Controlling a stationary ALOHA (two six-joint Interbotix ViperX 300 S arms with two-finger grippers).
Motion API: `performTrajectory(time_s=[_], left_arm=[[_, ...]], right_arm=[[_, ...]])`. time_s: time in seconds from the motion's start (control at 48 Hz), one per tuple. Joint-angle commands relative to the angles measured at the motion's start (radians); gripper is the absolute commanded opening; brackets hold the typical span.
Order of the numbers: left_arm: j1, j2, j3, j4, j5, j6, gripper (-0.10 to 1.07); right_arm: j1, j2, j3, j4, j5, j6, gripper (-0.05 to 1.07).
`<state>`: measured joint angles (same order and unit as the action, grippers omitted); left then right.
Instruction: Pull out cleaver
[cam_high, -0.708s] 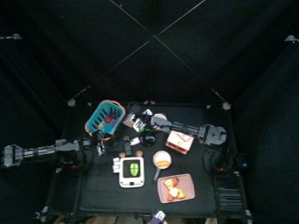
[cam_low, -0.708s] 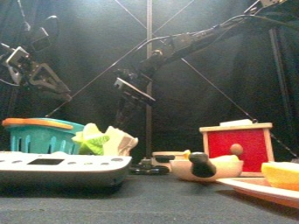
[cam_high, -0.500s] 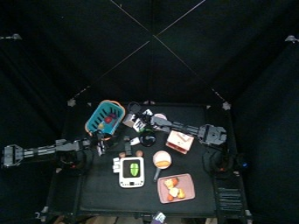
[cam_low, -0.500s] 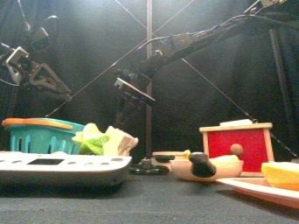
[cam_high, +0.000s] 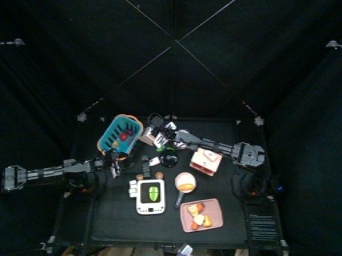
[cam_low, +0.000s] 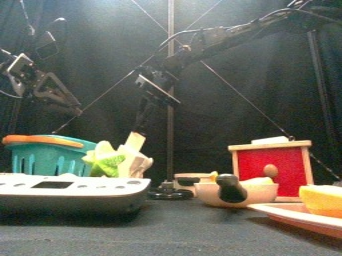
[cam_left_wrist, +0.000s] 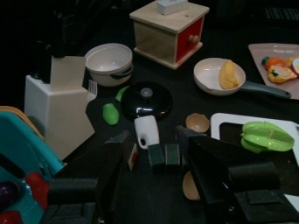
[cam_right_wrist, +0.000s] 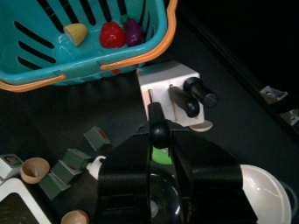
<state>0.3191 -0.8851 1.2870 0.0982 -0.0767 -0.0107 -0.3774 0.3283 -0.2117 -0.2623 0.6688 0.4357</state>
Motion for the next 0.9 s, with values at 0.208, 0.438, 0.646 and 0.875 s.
performTrajectory(time_s=[0.208, 0.438, 0.646, 0.875], left_arm=[[0.002, 0.003, -0.008, 0.000, -0.005, 0.000, 0.84], [0.002, 0.003, -0.008, -0.002, -0.005, 0.000, 0.84], [0.002, 0.003, -0.006, -0.002, -0.005, 0.000, 0.84], [0.002, 0.003, -0.008, -0.002, -0.005, 0.000, 0.84]], right_arm=[[0.018, -0.097, -0.020, -0.014, 0.038, -0.002, 0.44], [0.043, -0.141, 0.006, -0.020, 0.055, 0.003, 0.44], [0.067, -0.202, 0.048, -0.038, 0.052, 0.008, 0.44], [0.086, -0.255, 0.095, -0.049, 0.028, 0.009, 0.44]])
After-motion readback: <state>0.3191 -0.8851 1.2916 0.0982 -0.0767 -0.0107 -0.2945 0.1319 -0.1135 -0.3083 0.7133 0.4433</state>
